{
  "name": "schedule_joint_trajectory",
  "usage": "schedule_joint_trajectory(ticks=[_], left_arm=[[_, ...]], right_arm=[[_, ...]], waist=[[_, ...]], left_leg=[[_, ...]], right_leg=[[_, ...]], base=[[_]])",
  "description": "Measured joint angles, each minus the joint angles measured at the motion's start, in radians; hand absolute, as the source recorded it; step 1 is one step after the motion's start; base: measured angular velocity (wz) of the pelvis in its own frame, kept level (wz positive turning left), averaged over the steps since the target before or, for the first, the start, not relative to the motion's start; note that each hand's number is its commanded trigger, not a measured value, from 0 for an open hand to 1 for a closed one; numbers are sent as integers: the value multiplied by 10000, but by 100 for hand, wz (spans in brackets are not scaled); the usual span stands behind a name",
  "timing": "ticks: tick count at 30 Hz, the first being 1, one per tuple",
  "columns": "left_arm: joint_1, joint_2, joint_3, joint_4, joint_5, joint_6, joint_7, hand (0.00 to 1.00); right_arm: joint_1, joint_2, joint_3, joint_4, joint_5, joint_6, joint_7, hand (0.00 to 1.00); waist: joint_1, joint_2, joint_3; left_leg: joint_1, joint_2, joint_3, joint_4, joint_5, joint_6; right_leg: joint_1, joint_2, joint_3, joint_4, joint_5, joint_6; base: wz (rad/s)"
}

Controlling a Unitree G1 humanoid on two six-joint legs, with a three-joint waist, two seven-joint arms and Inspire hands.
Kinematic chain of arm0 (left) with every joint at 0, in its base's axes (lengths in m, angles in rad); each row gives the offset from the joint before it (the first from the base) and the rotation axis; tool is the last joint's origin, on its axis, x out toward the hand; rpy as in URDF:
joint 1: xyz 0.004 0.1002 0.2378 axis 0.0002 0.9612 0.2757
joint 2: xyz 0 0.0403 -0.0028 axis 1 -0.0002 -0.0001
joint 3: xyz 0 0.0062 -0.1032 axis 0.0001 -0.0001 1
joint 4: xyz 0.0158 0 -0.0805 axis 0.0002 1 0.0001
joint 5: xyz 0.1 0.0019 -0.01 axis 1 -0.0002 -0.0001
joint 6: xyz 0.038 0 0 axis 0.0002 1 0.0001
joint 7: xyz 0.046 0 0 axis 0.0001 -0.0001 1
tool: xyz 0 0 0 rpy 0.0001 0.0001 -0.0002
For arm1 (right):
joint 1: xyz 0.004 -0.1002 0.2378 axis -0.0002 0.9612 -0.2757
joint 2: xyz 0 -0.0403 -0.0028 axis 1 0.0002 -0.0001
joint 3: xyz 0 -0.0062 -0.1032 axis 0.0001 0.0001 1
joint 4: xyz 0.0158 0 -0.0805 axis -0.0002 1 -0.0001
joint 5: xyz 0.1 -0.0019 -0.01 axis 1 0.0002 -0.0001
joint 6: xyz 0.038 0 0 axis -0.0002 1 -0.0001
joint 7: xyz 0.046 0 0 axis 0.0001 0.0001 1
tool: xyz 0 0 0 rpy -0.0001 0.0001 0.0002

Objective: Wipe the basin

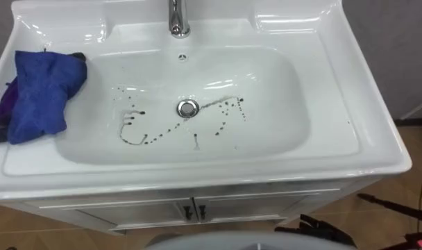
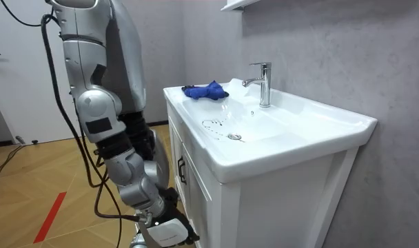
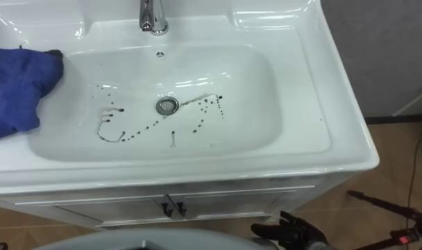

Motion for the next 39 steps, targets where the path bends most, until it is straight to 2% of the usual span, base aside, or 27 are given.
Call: schedule_joint_trajectory(ticks=[14, 19, 22, 25, 28, 31, 33, 37, 39], left_arm=[[34, -1, 45, 19, -605, -16, 322, 0], [465, -7, 360, 48, -1758, -194, 527, 0], [615, -23, 686, 45, -2195, -195, 683, 0], [817, -75, 1321, 49, -2651, -200, 941, 0], [959, -156, 2090, 45, -3742, -216, 1345, 0], [1058, -154, 2812, 26, -4341, -215, 1884, 0], [1047, -127, 3614, -21, -4551, -306, 2462, 0], [1145, -78, 4467, -216, -5429, -436, 3335, 0], [1233, -43, 5307, -574, -5970, -500, 3984, 0]], right_arm=[[-200, -49, -67, 314, -156, -4, 211, 0], [-185, -46, -127, 332, -183, 26, 315, 0], [-169, -47, -146, 324, -169, 195, 315, 0], [-153, -46, -275, 329, -183, 340, 315, 0], [-175, -45, -530, 457, -280, 417, 317, 0], [-168, -44, -756, 560, -377, 466, 313, 0], [-142, -123, -907, 559, -378, 658, 310, 0], [6, -216, -1185, 568, -398, 750, 289, 0], [159, -303, -1276, 717, -400, 805, 199, 0]], waist=[[-12, 5, 35], [6, -27, 35], [14, -33, 38], [82, -42, 38], [269, -32, 59], [296, -26, 54], [417, 3, 45], [723, 150, -24], [926, 190, -16]], left_leg=[[-83, -23, -144, 20, -6, -15], [-51, -126, -241, 88, -18, -34], [-67, -166, -384, 83, -18, -34], [34, -167, -467, 67, -18, -33], [219, -173, -481, -69, -17, -33], [310, -319, -690, -174, -19, -34], [275, -339, -875, -239, -19, -32], [187, -472, -1130, -206, 0, -40], [284, -524, -1287, -161, 21, -40]], right_leg=[[-10, -34, -170, -26, -78, 20], [89, -82, -285, 15, -195, 35], [118, -100, -369, 9, -221, 56], [211, -153, -490, 22, -260, 76], [364, -159, -510, 15, -286, 85], [539, -204, -690, 21, -413, 138], [531, -290, -861, 39, -478, 155], [566, -296, -1114, 75, -479, 162], [665, -322, -1199, 109, -489, 181]], base=[[3], [6], [13], [11], [1], [20], [23], [18], [17]])
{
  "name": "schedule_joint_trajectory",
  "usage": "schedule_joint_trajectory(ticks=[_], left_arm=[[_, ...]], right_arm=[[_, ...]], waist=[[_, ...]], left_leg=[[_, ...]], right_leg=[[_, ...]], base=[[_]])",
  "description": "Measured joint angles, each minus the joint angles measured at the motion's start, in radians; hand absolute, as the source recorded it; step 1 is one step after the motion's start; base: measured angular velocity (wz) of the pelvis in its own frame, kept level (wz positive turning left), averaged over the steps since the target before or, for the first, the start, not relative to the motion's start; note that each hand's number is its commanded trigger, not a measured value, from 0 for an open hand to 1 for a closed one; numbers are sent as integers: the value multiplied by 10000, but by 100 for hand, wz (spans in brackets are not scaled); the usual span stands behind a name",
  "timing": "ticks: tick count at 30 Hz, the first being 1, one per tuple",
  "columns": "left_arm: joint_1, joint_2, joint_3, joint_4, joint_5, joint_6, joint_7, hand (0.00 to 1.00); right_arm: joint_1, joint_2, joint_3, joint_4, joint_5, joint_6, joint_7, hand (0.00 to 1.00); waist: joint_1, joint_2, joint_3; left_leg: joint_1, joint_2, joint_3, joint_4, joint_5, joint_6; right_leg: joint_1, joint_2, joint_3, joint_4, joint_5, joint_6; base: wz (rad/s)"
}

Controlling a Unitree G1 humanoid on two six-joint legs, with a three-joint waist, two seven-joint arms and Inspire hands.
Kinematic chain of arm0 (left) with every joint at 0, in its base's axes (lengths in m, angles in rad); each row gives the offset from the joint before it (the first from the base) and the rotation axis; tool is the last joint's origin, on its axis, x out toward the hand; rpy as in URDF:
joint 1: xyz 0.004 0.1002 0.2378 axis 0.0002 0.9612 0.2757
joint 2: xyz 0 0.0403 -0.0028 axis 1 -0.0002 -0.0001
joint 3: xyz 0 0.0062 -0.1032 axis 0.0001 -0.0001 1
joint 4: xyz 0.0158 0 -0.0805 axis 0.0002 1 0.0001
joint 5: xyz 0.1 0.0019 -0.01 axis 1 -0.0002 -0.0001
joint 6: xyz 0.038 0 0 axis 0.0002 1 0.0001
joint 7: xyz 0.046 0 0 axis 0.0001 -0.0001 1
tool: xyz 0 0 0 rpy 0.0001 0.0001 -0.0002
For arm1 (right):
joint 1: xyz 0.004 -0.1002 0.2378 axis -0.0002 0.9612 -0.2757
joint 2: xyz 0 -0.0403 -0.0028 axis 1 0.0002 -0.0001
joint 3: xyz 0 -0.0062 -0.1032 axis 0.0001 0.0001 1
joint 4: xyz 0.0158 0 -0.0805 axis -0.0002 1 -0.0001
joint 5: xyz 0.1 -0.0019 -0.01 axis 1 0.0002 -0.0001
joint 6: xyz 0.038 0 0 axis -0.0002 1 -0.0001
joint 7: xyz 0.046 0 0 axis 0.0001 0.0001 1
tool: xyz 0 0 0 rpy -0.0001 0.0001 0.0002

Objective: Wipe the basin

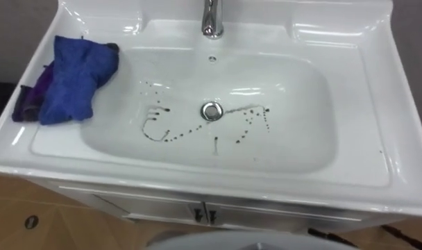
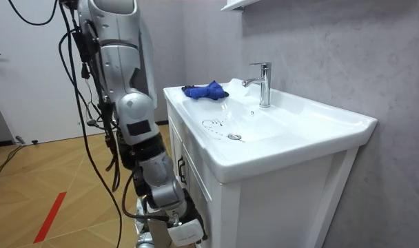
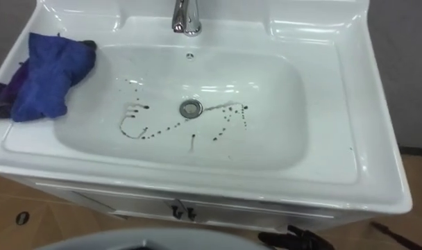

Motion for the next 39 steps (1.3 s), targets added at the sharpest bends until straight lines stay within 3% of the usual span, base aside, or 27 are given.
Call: schedule_joint_trajectory(ticks=[3, 5, 7, 11, 13, 17, 22, 25, 28, 34, 39], left_arm=[[140, 278, 527, -308, -522, -308, 879, 0], [161, 381, 754, -816, -914, -355, 1493, 0], [143, 745, 1142, -1067, -1155, -522, 2129, 0], [198, 1261, 1878, -1798, -2130, -793, 3257, 0], [369, 1465, 2004, -2896, -2971, -1069, 4031, 0], [375, 1692, 2016, -3994, -3098, -1786, 5026, 0], [-230, 1953, 2275, -6206, -3150, -2193, 6174, 0], [-362, 2128, 2266, -7502, -3087, -2623, 6668, 0], [-673, 2291, 2264, -8370, -3033, -2747, 7031, 0], [-714, 2333, 2266, -9807, -3010, -2954, 7352, 0], [-713, 2329, 1928, -10231, -1449, -2993, 7245, 0]], right_arm=[[108, -151, -138, 23, 1, 178, 1, 0], [242, -251, -201, -130, -95, 235, -19, 0], [319, -312, -462, -333, -395, 296, -119, 0], [549, -485, -447, -589, -385, 284, -278, 0], [769, -542, -446, -957, -383, 255, -305, 0], [775, -610, -544, -978, -393, 199, -349, 0], [922, -631, -390, -1033, -385, -56, -460, 0], [997, -631, -300, -1038, -386, -138, -504, 0], [1034, -632, -258, -1034, -381, -260, -531, 0], [1049, -629, -264, -1283, -430, -335, -559, 0], [1038, -602, -94, -1319, -429, -676, -437, 0]], waist=[[396, 76, 5], [466, 196, 7], [731, 326, 11], [803, 472, -8], [826, 588, -60], [928, 676, -55], [1277, 771, -96], [1279, 769, -88], [1237, 803, -73], [992, 860, 13], [607, 792, 57]], left_leg=[[74, -2, -45, -15, 0, -1], [-18, -17, -116, 30, -1, -2], [-115, -17, -157, 58, -3, -3], [-165, -77, -168, 13, -2, 2], [-181, -107, -189, -2, 36, 17], [-147, -125, -158, -45, 47, 24], [-164, -107, -22, -82, 76, 29], [-158, -117, -17, -100, 78, 32], [-134, -118, -16, -101, 78, 32], [-52, -117, 47, -126, 76, 34], [53, -109, 61, -180, 76, 34]], right_leg=[[40, -12, 47, 80, -29, 24], [5, -15, -3, 81, -29, 24], [-103, -18, -52, 137, -39, 6], [-229, -149, -37, 305, -210, 4], [-282, -146, 1, 322, -210, 6], [-383, -167, 148, 453, -219, 15], [-543, -164, 322, 488, -216, 8], [-590, -171, 392, 584, -213, 10], [-597, -172, 434, 593, -213, 10], [-625, -170, 683, 605, -217, 12], [-603, -143, 807, 586, -219, 9]], base=[[4], [14], [2], [-1], [2], [-6], [-10], [-9], [-5], [-8], [-7]])
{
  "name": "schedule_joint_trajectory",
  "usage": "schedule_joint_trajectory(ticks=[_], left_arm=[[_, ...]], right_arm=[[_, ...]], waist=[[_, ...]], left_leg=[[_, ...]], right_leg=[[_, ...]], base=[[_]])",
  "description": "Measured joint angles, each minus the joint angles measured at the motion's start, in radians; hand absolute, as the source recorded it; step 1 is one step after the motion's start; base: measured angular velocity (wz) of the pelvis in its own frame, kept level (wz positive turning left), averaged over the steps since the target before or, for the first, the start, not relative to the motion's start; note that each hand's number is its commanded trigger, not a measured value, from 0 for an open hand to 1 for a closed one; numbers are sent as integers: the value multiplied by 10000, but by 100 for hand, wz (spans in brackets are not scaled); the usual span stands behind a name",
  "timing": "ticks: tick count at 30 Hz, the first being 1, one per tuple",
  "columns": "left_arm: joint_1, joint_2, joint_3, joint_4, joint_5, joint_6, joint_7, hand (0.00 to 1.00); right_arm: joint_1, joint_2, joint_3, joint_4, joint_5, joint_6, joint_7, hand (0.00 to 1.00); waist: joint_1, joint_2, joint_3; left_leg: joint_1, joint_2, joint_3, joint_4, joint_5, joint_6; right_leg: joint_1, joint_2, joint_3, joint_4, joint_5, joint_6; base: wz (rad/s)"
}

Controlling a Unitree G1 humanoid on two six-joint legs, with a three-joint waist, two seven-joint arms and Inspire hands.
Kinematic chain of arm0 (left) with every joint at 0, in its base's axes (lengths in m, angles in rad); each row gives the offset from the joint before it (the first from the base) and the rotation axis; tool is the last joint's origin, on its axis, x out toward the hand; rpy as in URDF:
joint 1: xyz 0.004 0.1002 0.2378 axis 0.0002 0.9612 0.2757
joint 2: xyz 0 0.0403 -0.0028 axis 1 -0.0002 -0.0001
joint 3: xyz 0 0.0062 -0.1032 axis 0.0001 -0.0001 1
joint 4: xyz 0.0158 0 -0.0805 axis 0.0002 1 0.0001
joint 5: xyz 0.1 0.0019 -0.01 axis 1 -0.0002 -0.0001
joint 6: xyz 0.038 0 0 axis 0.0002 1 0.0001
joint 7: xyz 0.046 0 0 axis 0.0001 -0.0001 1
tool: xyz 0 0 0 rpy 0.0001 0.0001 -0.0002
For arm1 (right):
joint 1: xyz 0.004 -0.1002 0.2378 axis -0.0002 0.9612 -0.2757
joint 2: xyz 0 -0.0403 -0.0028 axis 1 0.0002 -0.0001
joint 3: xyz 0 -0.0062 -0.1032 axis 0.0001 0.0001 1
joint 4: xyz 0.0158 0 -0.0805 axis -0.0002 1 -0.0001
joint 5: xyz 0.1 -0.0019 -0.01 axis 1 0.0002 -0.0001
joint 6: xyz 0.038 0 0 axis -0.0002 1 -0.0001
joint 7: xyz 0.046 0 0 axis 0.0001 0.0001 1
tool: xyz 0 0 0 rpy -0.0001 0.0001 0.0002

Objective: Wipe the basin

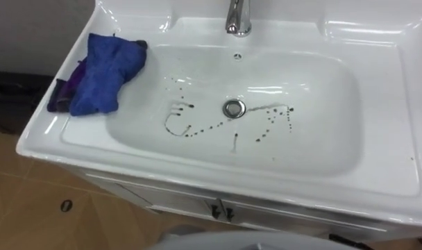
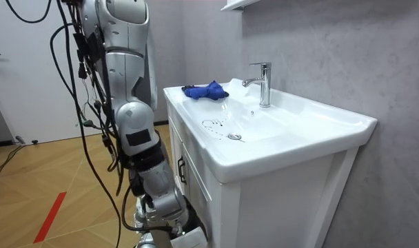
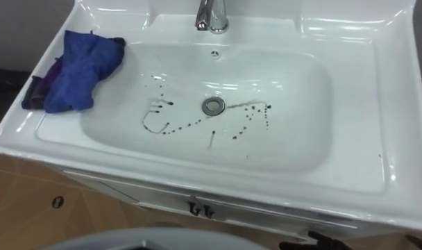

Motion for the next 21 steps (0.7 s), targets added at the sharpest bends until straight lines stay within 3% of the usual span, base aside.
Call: schedule_joint_trajectory(ticks=[5, 7, 10, 12, 16, 21], left_arm=[[203, -38, -784, -674, 1798, -7, -282, 0], [354, -133, -1254, -967, 3529, -12, -427, 0], [351, -149, -1800, -983, 4787, -15, -683, 0], [350, -216, -2561, -1076, 5929, 26, -927, 0], [294, -370, -3560, -1181, 7052, 37, -1522, 0], [236, -642, -4294, -1179, 7857, 38, -2246, 0]], right_arm=[[-50, 28, 79, 35, -87, -291, 172, 0], [-60, 49, 81, 45, -87, -395, 241, 0], [-226, 49, 133, 205, -82, -457, 247, 0], [-356, 47, 158, 446, -79, -583, 299, 0], [-444, 59, 241, 470, -55, -608, 350, 0], [-934, 93, 262, 1139, 21, -666, 361, 0]], waist=[[-411, -49, 18], [-556, -52, 13], [-764, -70, 10], [-1022, -102, 9], [-1247, -171, -10], [-1570, -284, 68]], left_leg=[[58, -6, 6, -97, 2, 5], [59, 5, 9, -108, 3, 6], [60, 5, -1, -86, 7, 8], [51, -4, -29, -52, 8, 7], [71, -3, -11, -62, 7, 7], [82, 29, 24, -98, 7, 6]], right_leg=[[3, 12, 79, -39, 8, -6], [9, 45, 128, -115, 45, -14], [18, 45, 120, -105, 47, -15], [103, 54, 44, -145, 59, -9], [121, 66, 114, -174, 61, -7], [117, 135, 266, -273, 81, -38]], base=[[-3], [-5], [0], [6], [-2], [-4]])
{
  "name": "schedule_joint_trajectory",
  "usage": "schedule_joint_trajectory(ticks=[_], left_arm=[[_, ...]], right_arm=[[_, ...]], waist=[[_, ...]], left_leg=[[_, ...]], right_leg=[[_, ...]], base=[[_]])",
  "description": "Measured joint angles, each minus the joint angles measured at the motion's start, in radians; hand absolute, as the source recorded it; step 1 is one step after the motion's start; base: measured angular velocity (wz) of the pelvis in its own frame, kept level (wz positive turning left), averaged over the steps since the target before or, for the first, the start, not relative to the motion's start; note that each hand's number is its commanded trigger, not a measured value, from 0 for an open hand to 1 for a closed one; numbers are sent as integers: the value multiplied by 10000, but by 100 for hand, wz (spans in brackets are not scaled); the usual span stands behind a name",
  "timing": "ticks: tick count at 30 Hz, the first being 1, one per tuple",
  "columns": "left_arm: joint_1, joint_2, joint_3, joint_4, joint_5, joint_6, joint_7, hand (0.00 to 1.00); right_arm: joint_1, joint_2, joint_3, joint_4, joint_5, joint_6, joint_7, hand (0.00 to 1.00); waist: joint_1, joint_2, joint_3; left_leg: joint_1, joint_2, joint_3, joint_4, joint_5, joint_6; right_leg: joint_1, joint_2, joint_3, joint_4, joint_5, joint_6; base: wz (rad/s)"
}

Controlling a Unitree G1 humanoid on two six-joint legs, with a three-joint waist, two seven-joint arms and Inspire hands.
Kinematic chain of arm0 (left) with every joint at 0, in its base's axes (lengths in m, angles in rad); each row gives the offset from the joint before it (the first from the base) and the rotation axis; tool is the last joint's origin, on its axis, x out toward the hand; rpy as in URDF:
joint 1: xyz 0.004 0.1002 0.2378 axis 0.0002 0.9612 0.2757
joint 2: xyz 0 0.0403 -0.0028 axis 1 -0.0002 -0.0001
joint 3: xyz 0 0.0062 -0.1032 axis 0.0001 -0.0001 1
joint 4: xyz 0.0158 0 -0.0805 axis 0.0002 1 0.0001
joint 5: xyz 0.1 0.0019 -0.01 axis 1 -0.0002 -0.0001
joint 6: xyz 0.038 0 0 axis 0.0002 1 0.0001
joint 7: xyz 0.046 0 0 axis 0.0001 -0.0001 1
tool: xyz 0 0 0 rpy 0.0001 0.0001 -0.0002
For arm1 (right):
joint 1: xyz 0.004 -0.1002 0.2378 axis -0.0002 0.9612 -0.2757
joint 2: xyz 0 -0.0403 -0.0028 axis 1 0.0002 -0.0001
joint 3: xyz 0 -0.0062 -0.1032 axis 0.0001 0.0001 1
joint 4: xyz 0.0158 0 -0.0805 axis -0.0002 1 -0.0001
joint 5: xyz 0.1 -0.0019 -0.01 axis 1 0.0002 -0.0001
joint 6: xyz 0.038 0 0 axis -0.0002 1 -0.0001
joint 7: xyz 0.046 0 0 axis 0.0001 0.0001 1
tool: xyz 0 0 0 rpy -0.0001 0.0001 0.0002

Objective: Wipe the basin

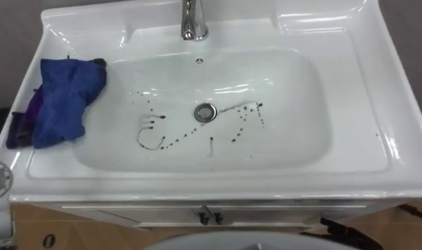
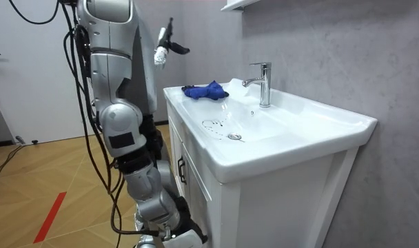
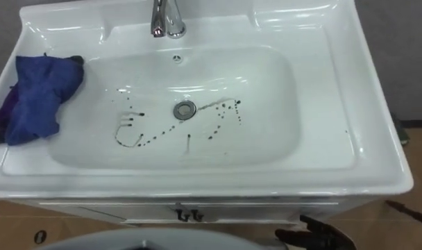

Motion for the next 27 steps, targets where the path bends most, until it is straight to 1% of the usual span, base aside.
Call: schedule_joint_trajectory(ticks=[1, 2, 3, 5, 7, 8, 10, 13, 14, 15, 17, 21, 23, 27], left_arm=[[-44, -133, -76, 18, 68, 0, -181, 0], [-60, -201, -101, 22, 79, 2, -271, 0], [-62, -312, -123, 27, 84, 20, -405, 0], [-62, -350, -124, 38, 83, 57, -570, 0], [-62, -359, -208, 41, 124, 110, -679, 0], [-62, -401, -386, 46, 205, 213, -769, 0], [-64, -598, -906, 233, 307, 355, -977, 0], [-71, -695, -1298, 864, 463, 533, -1355, 0], [-72, -735, -1436, 1109, 494, 663, -1546, 0], [-72, -767, -1596, 1263, 495, 781, -1655, 0], [-75, -790, -1750, 1428, 497, 845, -1755, 0], [-76, -1039, -1820, 1477, 495, 856, -2085, 0], [-76, -1051, -1824, 1477, 495, 859, -2198, 0], [-76, -1051, -1855, 1481, 513, 943, -2397, 0]], right_arm=[[-77, 6, 4, 132, 36, 15, 3, 0], [-78, 10, 8, 146, 54, 14, 7, 0], [-79, 12, 53, 147, 63, 11, 12, 0], [-80, 19, 149, 150, 59, 14, 23, 0], [-67, 11, 232, 141, 55, 54, 30, 0], [-68, 2, 289, 132, 71, 99, 32, 0], [-76, -4, 327, 58, 102, 131, 84, 0], [-78, -2, 396, -5, 105, 229, 126, 0], [-74, 2, 398, -5, 124, 233, 200, 0], [-77, 4, 429, -2, 172, 253, 209, 0], [-114, 5, 622, -2, 393, 317, 212, 0], [-104, 12, 662, -7, 495, 322, 229, 0], [-103, 10, 661, -9, 497, 325, 279, 0], [-151, 15, 663, -16, 489, 464, 286, 0]], waist=[[-2, -26, 0], [-1, -43, 4], [9, -76, 2], [11, -149, -6], [11, -171, -26], [7, -205, -17], [64, -219, -35], [52, -206, -54], [32, -217, -57], [55, -231, -54], [51, -252, -41], [27, -257, -43], [13, -263, -47], [25, -296, -61]], left_leg=[[-11, 24, 45, -2, 0, 0], [-11, 38, 101, -3, 0, -1], [-9, 68, 185, -2, -1, -2], [-20, 96, 236, -2, 0, -3], [-46, 121, 282, 0, 0, -4], [-47, 127, 307, -1, 0, -5], [-18, 136, 399, -11, 0, -5], [-13, 146, 395, -8, -1, -5], [-12, 171, 424, 0, -2, -7], [-23, 204, 477, 16, -3, -9], [-47, 234, 476, 30, -8, -18], [-46, 290, 515, 38, -28, -53], [-49, 304, 522, 38, -28, -58], [-61, 318, 548, 42, -22, -68]], right_leg=[[6, 34, 25, -69, 42, -15], [-2, 43, 54, -69, 46, -20], [-32, 67, 149, -69, 58, -38], [-74, 94, 218, -71, 74, -63], [-128, 109, 270, -68, 86, -80], [-129, 111, 282, -71, 93, -81], [-133, 112, 352, -69, 104, -76], [-132, 123, 375, -71, 121, -84], [-157, 146, 413, -75, 144, -97], [-183, 171, 430, -80, 177, -118], [-197, 196, 431, -79, 196, -139], [-235, 242, 474, -61, 222, -183], [-250, 258, 505, -55, 234, -201], [-280, 287, 602, -53, 238, -207]], base=[[-8], [-13], [-14], [-13], [-7], [-3], [-6], [-3], [-11], [-11], [-3], [-3], [-2], [-3]])
